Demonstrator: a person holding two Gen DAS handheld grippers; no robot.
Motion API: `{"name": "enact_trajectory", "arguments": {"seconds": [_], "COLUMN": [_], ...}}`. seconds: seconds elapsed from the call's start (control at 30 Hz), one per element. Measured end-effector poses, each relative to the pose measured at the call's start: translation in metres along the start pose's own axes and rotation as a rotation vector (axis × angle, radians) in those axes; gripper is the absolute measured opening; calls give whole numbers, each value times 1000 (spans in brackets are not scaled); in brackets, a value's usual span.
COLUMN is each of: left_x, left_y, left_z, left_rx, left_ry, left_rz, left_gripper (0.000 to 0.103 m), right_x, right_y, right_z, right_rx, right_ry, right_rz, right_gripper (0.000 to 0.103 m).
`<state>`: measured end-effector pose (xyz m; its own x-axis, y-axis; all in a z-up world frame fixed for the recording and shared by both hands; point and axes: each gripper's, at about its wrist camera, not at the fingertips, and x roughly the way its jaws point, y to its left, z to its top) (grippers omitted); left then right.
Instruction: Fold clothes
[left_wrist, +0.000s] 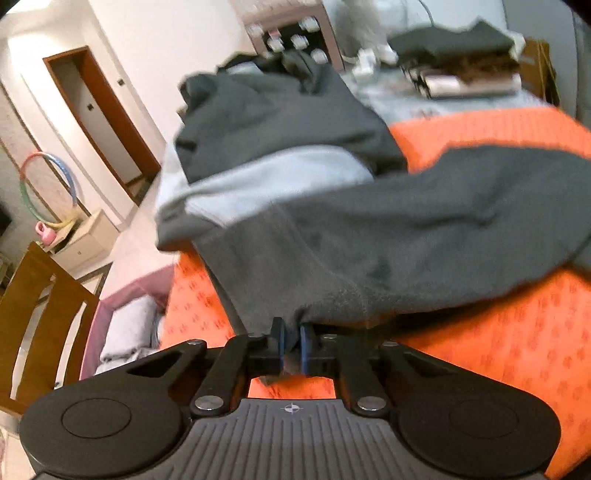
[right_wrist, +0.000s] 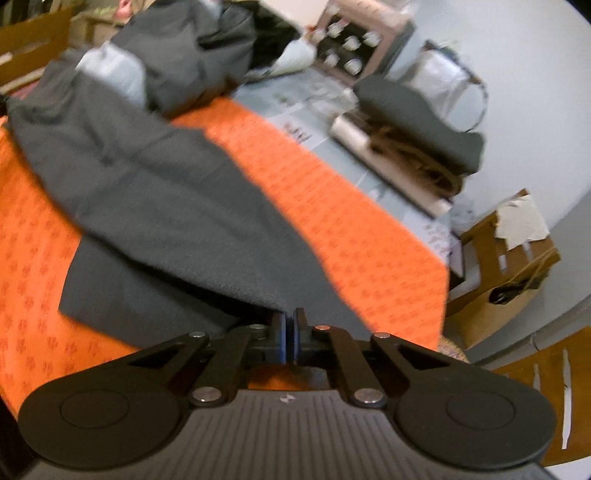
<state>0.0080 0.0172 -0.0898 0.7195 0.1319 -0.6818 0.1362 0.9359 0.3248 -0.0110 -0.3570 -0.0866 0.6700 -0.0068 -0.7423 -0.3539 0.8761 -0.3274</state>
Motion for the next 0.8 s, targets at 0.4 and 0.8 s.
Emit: {"name": "enact_trajectory", "arguments": {"seconds": [0.4,0.8], "left_x": [-1,99], "left_y": [45,75], "left_z": [116,204], "left_rx": [-153,-229], "left_ry": [-176,-90], "left_rz": [22,6], "left_gripper": [10,9], "right_x": [-12,105], "right_y": [-74,-130], "right_z": [78,187], "right_rx": [46,-14], "right_ry": [-139,-134], "right_rz": [-119,-116], "right_gripper": [4,4]}}
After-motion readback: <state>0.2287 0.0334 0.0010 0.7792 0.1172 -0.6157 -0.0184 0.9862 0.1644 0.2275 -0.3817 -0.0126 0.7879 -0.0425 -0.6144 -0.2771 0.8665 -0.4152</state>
